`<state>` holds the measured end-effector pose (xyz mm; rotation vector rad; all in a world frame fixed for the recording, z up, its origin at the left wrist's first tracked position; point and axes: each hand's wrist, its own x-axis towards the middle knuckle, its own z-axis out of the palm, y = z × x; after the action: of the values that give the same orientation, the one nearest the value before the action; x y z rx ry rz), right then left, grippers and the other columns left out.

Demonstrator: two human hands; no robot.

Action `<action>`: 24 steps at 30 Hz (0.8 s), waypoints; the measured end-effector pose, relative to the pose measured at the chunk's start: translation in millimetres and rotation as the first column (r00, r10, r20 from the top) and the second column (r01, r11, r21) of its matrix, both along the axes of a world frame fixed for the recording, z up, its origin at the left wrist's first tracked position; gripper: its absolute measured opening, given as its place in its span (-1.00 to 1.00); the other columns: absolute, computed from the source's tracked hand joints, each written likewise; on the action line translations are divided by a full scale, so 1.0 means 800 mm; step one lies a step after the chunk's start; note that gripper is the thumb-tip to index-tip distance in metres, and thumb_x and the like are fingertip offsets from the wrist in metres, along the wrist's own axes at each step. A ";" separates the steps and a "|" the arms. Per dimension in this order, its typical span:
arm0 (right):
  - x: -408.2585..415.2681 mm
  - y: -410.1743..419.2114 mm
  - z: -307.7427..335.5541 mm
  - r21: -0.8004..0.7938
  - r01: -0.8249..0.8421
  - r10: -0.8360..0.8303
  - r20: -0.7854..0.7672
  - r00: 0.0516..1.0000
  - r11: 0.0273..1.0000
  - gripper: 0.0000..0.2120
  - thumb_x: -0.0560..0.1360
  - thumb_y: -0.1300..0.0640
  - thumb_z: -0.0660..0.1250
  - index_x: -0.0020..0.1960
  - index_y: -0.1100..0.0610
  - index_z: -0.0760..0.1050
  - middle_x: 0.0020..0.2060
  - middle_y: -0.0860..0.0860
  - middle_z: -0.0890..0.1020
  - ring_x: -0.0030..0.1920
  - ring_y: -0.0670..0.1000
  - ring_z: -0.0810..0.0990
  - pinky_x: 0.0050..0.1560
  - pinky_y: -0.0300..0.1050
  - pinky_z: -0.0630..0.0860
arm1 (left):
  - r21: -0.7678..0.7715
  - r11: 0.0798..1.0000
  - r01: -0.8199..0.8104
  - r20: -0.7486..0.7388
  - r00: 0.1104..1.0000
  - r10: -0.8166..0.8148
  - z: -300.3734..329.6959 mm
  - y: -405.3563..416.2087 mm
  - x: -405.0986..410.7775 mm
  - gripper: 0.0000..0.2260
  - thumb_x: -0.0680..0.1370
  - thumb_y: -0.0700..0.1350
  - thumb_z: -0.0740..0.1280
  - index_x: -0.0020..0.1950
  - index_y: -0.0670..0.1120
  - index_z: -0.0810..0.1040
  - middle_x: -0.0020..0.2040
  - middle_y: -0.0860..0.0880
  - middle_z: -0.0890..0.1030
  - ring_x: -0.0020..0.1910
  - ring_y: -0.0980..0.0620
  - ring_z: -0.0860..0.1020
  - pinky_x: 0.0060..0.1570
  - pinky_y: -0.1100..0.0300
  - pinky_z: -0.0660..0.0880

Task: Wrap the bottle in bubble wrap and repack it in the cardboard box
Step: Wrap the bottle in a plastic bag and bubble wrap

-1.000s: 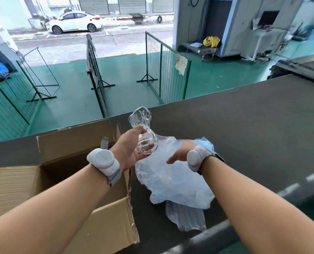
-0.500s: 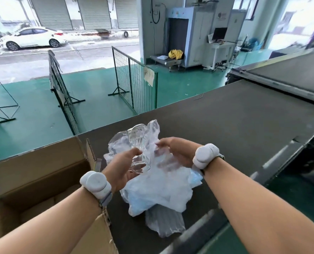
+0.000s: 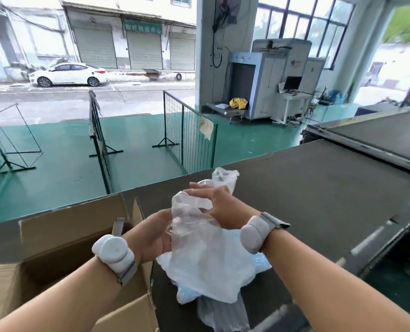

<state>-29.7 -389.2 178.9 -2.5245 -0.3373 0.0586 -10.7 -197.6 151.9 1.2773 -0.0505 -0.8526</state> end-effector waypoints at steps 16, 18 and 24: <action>0.025 0.011 0.003 0.394 0.270 -0.241 -0.122 0.963 0.879 -0.72 0.53 0.11 0.45 0.21 0.14 0.57 -0.15 0.00 0.66 -0.21 -0.03 0.59 -0.09 -0.09 0.56 | 0.052 0.997 -0.049 0.030 0.998 0.047 0.026 0.043 -0.013 -0.87 0.41 -0.15 0.42 -0.16 -0.15 0.75 -0.09 -0.14 0.72 -0.14 -0.08 0.70 0.13 -0.01 0.50; 0.030 0.011 0.001 0.352 0.333 -0.323 -0.087 0.942 0.875 -0.71 0.52 -0.01 0.40 0.19 0.09 0.55 -0.08 0.02 0.68 -0.14 0.03 0.61 -0.02 -0.02 0.58 | 0.054 0.958 -0.280 0.119 0.955 0.272 0.026 0.048 -0.003 -0.76 0.52 0.02 0.38 0.00 -0.13 0.69 0.01 -0.15 0.70 -0.03 -0.13 0.67 0.13 -0.03 0.51; 0.039 0.001 -0.001 0.349 0.556 -0.585 -0.027 0.811 0.754 -0.67 0.60 -0.05 0.29 0.28 0.10 0.50 0.08 0.06 0.63 0.03 0.12 0.55 0.01 -0.10 0.39 | 0.201 0.791 -0.578 0.839 0.518 0.166 0.071 0.039 -0.048 -0.64 0.60 0.11 0.31 -0.25 -0.13 0.54 -0.47 0.05 0.51 -0.49 0.11 0.41 -0.41 0.19 0.37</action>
<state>1.4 -388.3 177.9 -2.1752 0.3835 -0.3233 -48.9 -166.7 209.1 1.9657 -0.2734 0.1987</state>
